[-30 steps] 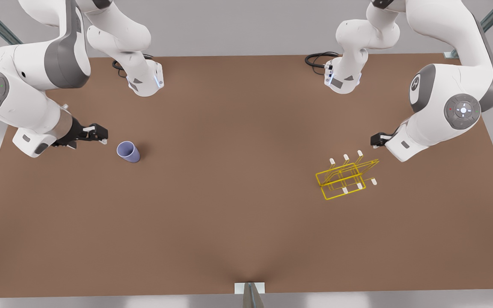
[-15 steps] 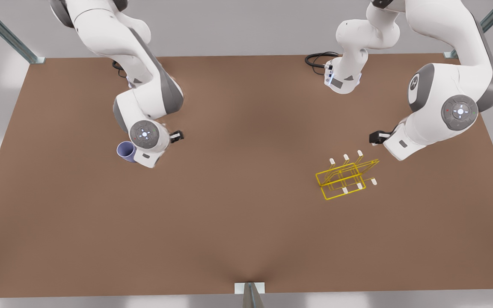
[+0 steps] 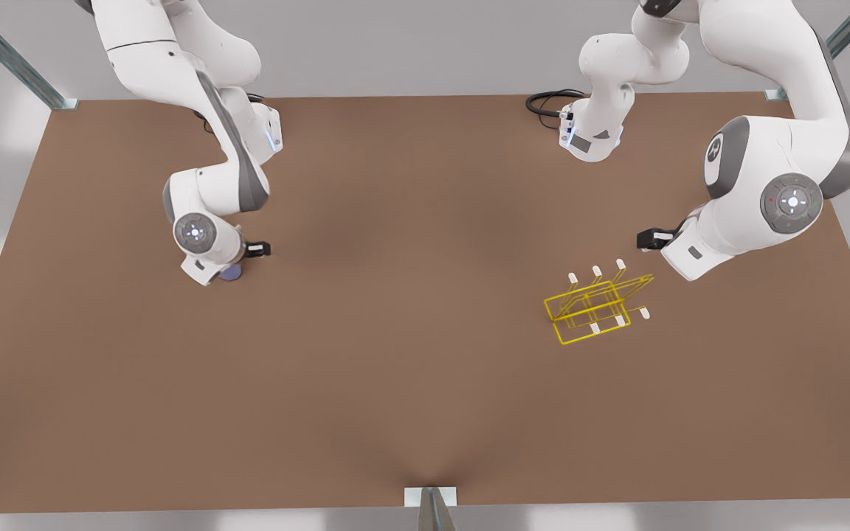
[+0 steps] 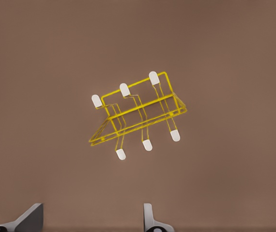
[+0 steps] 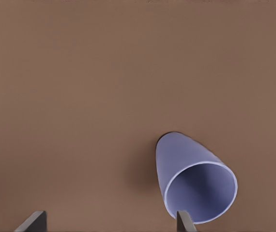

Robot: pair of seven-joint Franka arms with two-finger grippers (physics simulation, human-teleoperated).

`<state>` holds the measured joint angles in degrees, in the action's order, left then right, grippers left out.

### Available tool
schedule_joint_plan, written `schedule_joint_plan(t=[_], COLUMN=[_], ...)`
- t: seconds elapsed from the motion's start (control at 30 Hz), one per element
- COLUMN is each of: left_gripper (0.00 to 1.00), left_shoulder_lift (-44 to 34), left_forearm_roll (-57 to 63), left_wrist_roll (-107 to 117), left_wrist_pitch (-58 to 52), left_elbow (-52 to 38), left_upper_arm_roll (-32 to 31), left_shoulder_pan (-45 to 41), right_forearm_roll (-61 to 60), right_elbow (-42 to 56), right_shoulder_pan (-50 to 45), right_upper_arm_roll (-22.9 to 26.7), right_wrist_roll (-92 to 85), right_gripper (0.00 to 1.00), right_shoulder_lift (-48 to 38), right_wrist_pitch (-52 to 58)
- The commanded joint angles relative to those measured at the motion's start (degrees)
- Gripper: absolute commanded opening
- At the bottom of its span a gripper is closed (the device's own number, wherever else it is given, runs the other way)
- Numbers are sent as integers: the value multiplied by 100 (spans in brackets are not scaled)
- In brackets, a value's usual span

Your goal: Place the cup on the cup holder

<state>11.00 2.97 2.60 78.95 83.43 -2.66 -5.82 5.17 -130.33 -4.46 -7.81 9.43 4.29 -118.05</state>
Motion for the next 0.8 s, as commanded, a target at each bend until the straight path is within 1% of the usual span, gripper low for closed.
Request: schedule_joint_plan(t=[0.0,0.07,0.13,0.37,0.5,0.67,0.77], left_gripper=[100,100,100,100,100,100,100], left_shoulder_lift=[-2,16,77,148,192,209,227], left_forearm_roll=[2,2,2,2,2,2,2], left_wrist_roll=[13,4,13,13,4,4,13], left_wrist_pitch=[-12,-11,-12,-82,-161,-170,-170], left_elbow=[-2,-2,-2,-2,-2,-2,-2], left_upper_arm_roll=[-7,2,2,11,11,11,11], left_shoulder_pan=[-16,2,10,19,28,81,81], right_forearm_roll=[169,169,177,169,169,169,169], right_elbow=[-193,-212,-431,-801,-853,-853,-818], right_shoulder_pan=[68,243,296,305,393,525,534], right_upper_arm_roll=[-1,7,51,131,131,131,131], right_wrist_roll=[-363,-539,-557,-592,-583,-513,-478], right_gripper=[100,100,100,100,100,100,100], right_shoulder_lift=[-24,19,2,-112,-112,-51,142], right_wrist_pitch=[-1352,-1440,-1589,-1291,-948,-974,-1009])
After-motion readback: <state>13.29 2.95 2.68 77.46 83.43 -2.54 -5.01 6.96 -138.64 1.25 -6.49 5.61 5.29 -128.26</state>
